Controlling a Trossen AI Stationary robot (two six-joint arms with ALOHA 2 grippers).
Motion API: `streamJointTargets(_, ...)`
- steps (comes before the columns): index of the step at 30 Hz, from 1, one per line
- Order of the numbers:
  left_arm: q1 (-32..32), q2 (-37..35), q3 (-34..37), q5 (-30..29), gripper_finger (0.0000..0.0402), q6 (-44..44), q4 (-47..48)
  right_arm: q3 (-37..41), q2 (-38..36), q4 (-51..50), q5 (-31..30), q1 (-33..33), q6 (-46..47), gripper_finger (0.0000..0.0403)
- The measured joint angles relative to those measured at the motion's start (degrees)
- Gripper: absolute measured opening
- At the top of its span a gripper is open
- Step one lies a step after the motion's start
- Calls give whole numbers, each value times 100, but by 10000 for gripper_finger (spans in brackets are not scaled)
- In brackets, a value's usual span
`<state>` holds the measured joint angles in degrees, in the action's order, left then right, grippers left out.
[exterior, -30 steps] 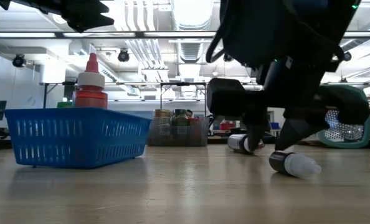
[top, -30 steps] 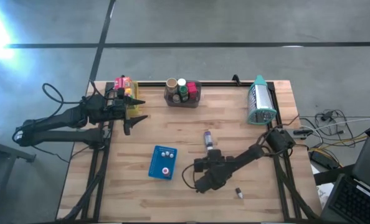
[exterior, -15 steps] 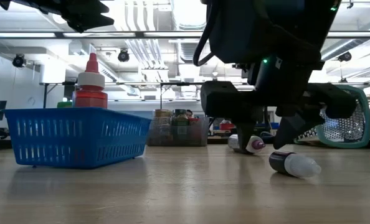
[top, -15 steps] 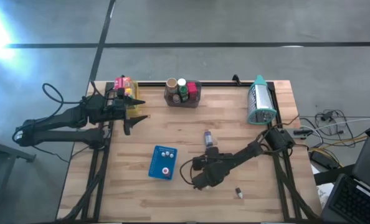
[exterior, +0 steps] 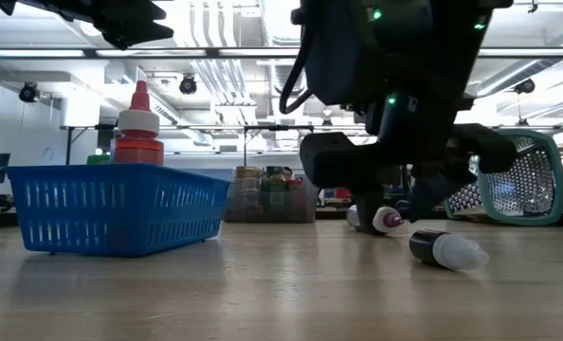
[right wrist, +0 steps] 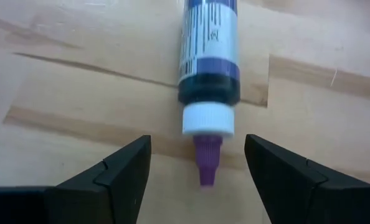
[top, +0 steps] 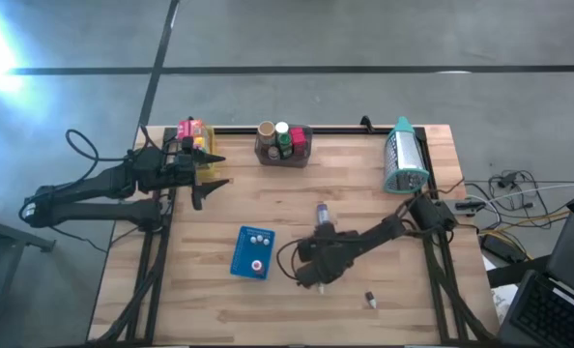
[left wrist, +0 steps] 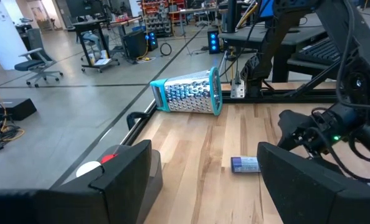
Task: Pick & Place Kitchen Items
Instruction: Put the large purple food coloring bottle into the blue bin
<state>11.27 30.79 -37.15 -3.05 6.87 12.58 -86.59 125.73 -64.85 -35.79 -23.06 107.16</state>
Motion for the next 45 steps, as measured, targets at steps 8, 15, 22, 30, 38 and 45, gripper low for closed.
streamJointTargets(8,1,0,0,0,296,0,0,169,0,27,0,194,-143,241)
streamJointTargets(15,1,1,0,0,296,0,0,307,-11,176,-19,207,-130,227)
streamJointTargets(22,0,0,0,0,296,0,0,330,-11,242,-57,207,-186,201)
streamJointTargets(30,2,0,0,0,296,-2,0,339,-2,241,-157,207,-262,138)
streamJointTargets(38,2,0,0,0,296,0,1,339,-2,248,-175,207,-390,113)
streamJointTargets(45,2,0,0,0,296,-1,0,290,2,253,-168,202,-520,126)
